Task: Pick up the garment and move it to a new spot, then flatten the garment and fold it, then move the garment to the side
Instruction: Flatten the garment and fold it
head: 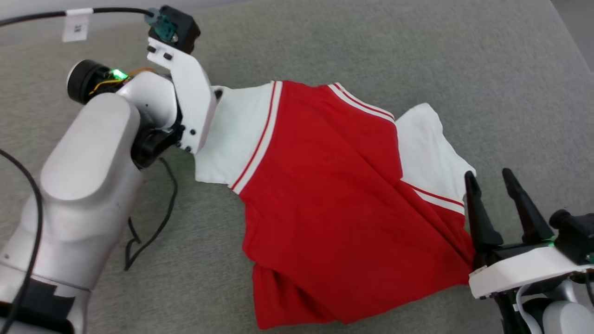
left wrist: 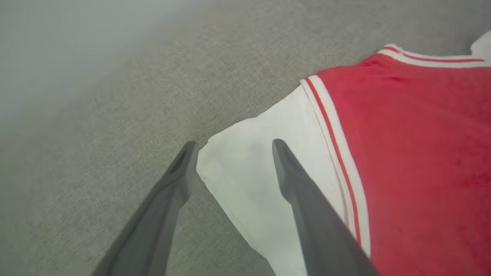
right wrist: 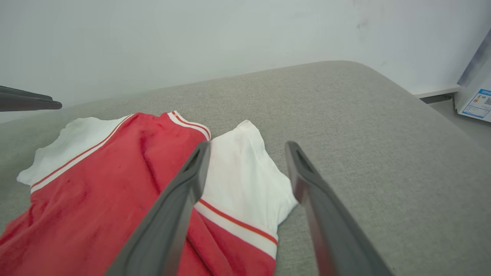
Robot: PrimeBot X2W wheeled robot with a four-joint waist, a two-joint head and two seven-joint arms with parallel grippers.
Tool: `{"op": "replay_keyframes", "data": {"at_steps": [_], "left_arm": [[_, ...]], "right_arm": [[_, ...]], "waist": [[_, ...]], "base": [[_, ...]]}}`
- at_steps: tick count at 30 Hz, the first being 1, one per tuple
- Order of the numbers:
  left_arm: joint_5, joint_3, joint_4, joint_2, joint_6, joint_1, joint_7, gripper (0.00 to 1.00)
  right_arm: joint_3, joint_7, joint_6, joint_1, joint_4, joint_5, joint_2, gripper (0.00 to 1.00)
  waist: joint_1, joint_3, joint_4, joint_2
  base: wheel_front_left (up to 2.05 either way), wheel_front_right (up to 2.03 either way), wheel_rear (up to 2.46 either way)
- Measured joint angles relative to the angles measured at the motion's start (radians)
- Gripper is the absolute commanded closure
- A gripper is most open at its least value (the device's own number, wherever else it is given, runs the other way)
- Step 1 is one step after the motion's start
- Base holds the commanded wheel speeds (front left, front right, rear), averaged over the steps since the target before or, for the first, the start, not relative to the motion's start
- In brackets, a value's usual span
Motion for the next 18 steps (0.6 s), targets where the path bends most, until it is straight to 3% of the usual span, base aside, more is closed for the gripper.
{"op": "replay_keyframes", "data": {"at_steps": [5,8,10,11,18], "left_arm": [[-0.096,-0.098,0.075,0.074,0.0,-0.015,0.158,0.0],[-0.15,-0.105,0.107,0.09,0.0,-0.027,0.214,0.0],[-0.182,-0.106,0.121,0.087,0.0,-0.027,0.224,0.58],[-0.194,-0.109,0.124,0.085,0.001,-0.027,0.228,1.0],[-0.191,-0.151,0.137,0.06,0.0,-0.003,0.092,1.0]], "right_arm": [[0.022,-0.026,0.0,-0.023,0.04,0.022,0.0,0.0],[0.028,-0.035,0.0,-0.024,0.059,0.029,0.0,0.0],[0.025,-0.039,0.0,-0.025,0.068,0.03,0.0,0.0],[0.023,-0.04,0.0,-0.025,0.072,0.029,0.0,0.0],[-0.014,-0.025,0.0,-0.036,0.076,0.02,0.0,0.0]], "waist": [[0.0,0.038,-0.041,0.0],[-0.0001,0.05,-0.059,0.0],[-0.0001,0.054,-0.065,0.0],[-0.0001,0.055,-0.066,0.0],[-0.0001,0.032,-0.039,0.0]], "base": [[0.0,0.0,0.0],[0.0,0.0,0.0],[0.0,0.0,0.0],[0.0,0.0,0.0],[0.0,0.0,0.0]]}}
